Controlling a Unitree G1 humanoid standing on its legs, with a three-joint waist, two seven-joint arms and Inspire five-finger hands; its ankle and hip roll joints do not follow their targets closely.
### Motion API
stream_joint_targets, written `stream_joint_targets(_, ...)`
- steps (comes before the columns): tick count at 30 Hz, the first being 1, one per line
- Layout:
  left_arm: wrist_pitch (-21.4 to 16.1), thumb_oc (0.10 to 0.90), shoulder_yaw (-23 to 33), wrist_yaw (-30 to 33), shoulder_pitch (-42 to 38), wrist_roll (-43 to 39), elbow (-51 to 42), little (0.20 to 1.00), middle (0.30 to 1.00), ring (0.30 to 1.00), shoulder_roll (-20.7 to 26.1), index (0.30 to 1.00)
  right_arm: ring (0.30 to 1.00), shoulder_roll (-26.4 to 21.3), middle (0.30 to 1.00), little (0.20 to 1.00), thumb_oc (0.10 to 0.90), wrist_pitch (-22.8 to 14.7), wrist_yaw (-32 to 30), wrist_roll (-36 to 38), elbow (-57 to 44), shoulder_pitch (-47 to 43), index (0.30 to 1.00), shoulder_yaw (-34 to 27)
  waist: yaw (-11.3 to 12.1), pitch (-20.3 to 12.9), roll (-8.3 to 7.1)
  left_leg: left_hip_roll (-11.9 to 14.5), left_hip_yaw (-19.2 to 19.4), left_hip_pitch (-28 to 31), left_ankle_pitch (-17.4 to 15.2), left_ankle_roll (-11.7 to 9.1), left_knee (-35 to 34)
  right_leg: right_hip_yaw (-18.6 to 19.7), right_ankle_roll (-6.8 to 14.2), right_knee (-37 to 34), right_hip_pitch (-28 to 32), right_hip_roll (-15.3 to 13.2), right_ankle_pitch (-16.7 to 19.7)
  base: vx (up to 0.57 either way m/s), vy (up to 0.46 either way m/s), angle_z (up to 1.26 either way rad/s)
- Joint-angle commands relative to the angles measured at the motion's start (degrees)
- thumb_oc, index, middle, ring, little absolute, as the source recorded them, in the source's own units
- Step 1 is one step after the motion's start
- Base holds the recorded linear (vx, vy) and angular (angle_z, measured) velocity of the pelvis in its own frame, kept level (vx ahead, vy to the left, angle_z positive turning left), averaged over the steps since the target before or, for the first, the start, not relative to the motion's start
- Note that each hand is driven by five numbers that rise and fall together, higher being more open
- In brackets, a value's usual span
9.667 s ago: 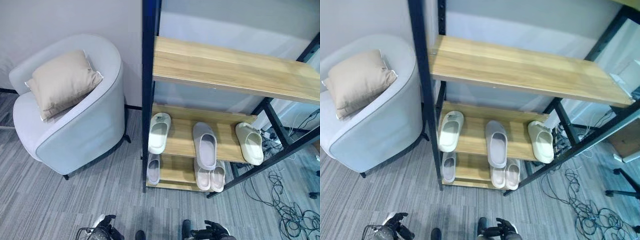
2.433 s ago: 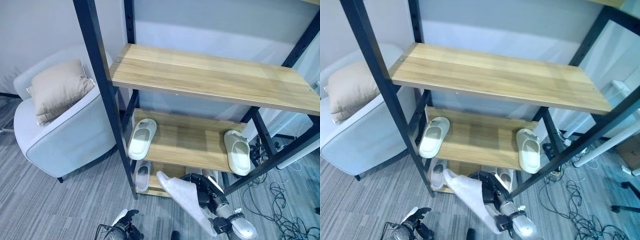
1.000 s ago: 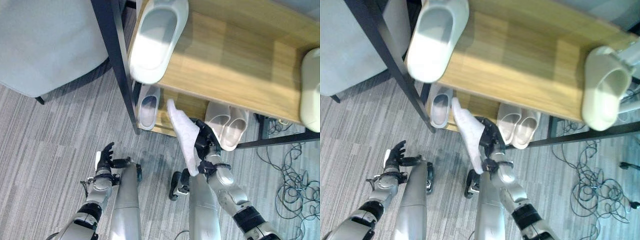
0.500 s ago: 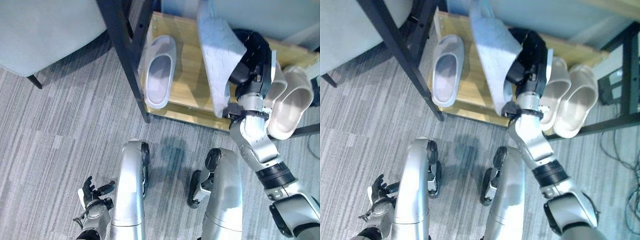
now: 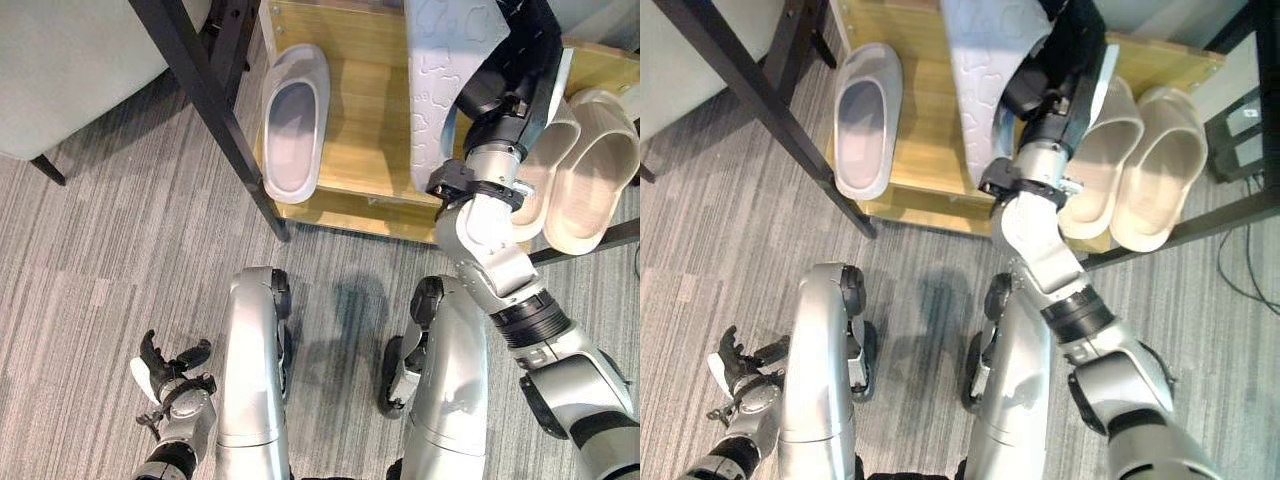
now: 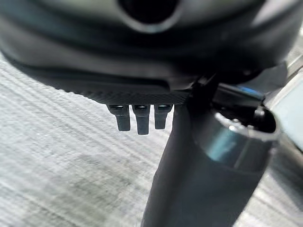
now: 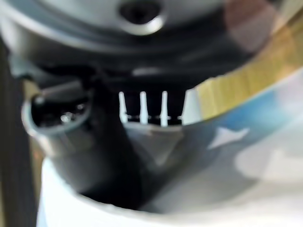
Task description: Arrange the slippers neatly on the shoe rack.
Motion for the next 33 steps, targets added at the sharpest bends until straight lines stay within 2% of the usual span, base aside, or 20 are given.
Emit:
stream_joint_targets(1, -3.0, 0.8, -2.1, 3.0, -0.9, -0.2, 2.3, 0.9, 0.9, 0.9, 3.0, 0.9, 0.3, 0.6, 0.3, 0.3, 0.4, -4.6, -0.9, -0.1, -2.2, -17.0, 0.3, 0.0, 3.4, -1.0, 0.6, -2.4, -6.3, 2.9, -4.2, 3.2, -2.1, 5.5, -3.1, 0.7, 1.4, 0.3, 1.0, 0.0, 0.004, -0.05)
stream_joint_targets(5, -2.3, 0.8, -3.9, 2.4, -3.1, -0.4, 3.1, 0.9, 0.9, 0.9, 1.9, 0.9, 0.3, 2.6, 0.3, 0.3, 0.4, -2.0, -2.0, -0.2, 2.5, -20.5, 0.3, 2.4, 3.2, -1.0, 0.83, -2.2, -6.1, 2.9, -4.2, 3.3, -2.6, 5.6, -3.2, 0.1, 1.4, 0.5, 1.0, 0.0, 0.0, 0.0)
stream_joint_targets(7, -2.1, 0.8, -5.4, 2.0, -3.5, 0.2, 2.2, 0.9, 0.9, 0.9, 1.5, 0.9, 0.3, 4.0, 0.3, 0.3, 0.4, -0.3, -3.6, -1.3, 8.1, -23.5, 0.3, 2.7, 3.3, -1.0, 1.28, -2.3, -5.9, 2.9, -4.2, 3.3, -2.7, 5.9, -3.3, 0.4, 1.4, 0.8, 1.0, 0.0, 0.0, 0.0)
stream_joint_targets(13, -2.3, 0.8, -7.0, 0.7, -4.3, 0.2, 3.0, 0.9, 0.9, 0.9, 0.9, 0.9, 0.3, 7.6, 0.3, 0.3, 0.4, 0.5, -5.0, 0.0, 20.8, -30.1, 0.3, 3.0, 3.7, -1.0, 0.95, -2.5, -5.4, 2.9, -4.4, 2.9, -2.3, 6.5, -3.2, 1.3, 1.4, 0.8, 1.0, 0.0, 0.0, 0.0)
stream_joint_targets(24, -2.1, 0.8, -7.4, -1.1, -2.7, -1.3, 5.4, 0.9, 0.9, 0.9, 0.0, 0.9, 0.3, 6.8, 0.3, 0.3, 0.4, 1.1, -3.4, 1.9, 26.2, -28.3, 0.3, 3.9, 4.0, -1.0, 0.37, -2.4, -4.5, 2.9, -4.7, 2.6, -2.7, 7.4, -3.3, 1.0, 1.4, 0.9, 1.6, 0.0, 0.0, 0.0)
stream_joint_targets(29, -1.1, 0.8, -8.9, -2.1, -2.1, -0.7, 5.4, 0.9, 0.9, 0.9, -0.6, 0.9, 0.3, 7.8, 0.3, 0.3, 0.4, 3.1, -3.6, 0.7, 27.5, -26.3, 0.3, 4.6, 3.7, -1.0, 1.08, -2.5, -4.0, 2.9, -4.7, 2.6, -2.7, 8.0, -3.5, 1.5, 1.4, 1.4, 1.4, 0.0, 0.0, 0.0)
stream_joint_targets(33, -0.5, 0.8, -10.1, -2.9, -2.5, 0.2, 6.2, 0.9, 0.9, 0.9, -1.0, 0.9, 0.3, 8.9, 0.3, 0.3, 0.4, 3.1, -3.5, 0.5, 29.1, -25.9, 0.3, 4.1, 3.5, -1.0, 1.29, -2.8, -3.7, 2.9, -4.5, 2.5, -2.9, 8.3, -3.5, 1.7, 1.4, 1.4, 1.3, 0.0, 0.0, 0.0)
